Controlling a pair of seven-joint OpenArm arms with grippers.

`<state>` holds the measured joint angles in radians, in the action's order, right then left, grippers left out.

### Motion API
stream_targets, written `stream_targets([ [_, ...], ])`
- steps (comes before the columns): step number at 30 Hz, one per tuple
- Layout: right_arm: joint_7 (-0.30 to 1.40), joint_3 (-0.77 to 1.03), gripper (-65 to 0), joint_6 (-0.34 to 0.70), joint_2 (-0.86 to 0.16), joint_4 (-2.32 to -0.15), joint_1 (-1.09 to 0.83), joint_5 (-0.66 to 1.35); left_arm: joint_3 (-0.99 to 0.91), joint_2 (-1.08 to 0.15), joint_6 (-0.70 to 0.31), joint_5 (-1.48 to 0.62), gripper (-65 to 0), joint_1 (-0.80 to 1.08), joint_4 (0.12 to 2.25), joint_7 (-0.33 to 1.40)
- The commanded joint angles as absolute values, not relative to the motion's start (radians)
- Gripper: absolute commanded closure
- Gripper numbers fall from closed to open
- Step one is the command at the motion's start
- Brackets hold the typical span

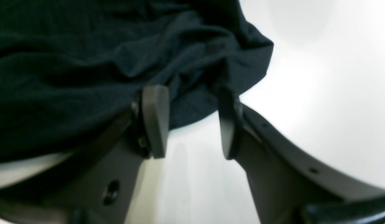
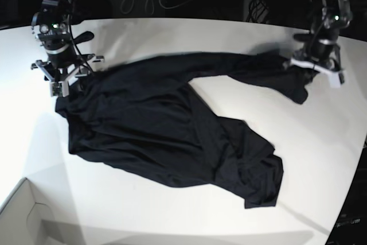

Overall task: Layout the t-shirt on the table in an organized manner, then fold the t-shirt properly
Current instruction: 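Reach the left gripper to the shirt's bunched hem and grasp it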

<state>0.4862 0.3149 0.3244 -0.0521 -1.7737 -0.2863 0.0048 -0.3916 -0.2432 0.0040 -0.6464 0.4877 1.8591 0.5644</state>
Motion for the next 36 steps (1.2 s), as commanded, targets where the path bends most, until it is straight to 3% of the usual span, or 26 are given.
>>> stream_targets([
  [1, 0.463, 0.315, -26.8, 0.326, -0.056, -1.791, -0.283, 0.013, -0.404, -0.251, -0.001, -0.654, -0.3, 0.495, 1.883, 0.541],
  [15, 0.463, 0.315, -26.8, 0.326, -0.054, -1.791, -0.289, 0.013, -0.522, -0.182, -0.004, -0.653, -1.7, 0.536, 1.810, 0.541],
  [17, 0.463, 0.318, -26.8, 0.326, -0.053, -1.791, -0.300, 0.013, -0.518, -0.182, -0.004, -0.654, -6.3, 0.536, 1.814, 0.542],
  [21, 0.463, 0.315, -26.8, 0.326, -0.051, -1.791, -0.308, 0.015, -0.516, -0.180, -0.002, -0.654, -23.5, 0.524, 1.865, 0.542],
  [23, 0.463, 0.315, -26.7, 0.326, -0.051, -1.791, -0.309, 0.015, -0.516, -0.177, -0.002, -0.656, -27.2, 0.521, 1.908, 0.542],
  [30, 0.463, 0.315, -26.6, 0.326, -0.050, -1.791, -0.311, 0.015, -0.501, -0.111, 0.002, -0.645, -25.2, 0.328, 1.983, 0.542],
  [36, 0.463, 0.320, -26.6, 0.326, -0.050, -1.791, -0.317, 0.015, -0.331, -0.110, 0.005, -0.593, -25.2, 0.048, 1.802, 0.542],
])
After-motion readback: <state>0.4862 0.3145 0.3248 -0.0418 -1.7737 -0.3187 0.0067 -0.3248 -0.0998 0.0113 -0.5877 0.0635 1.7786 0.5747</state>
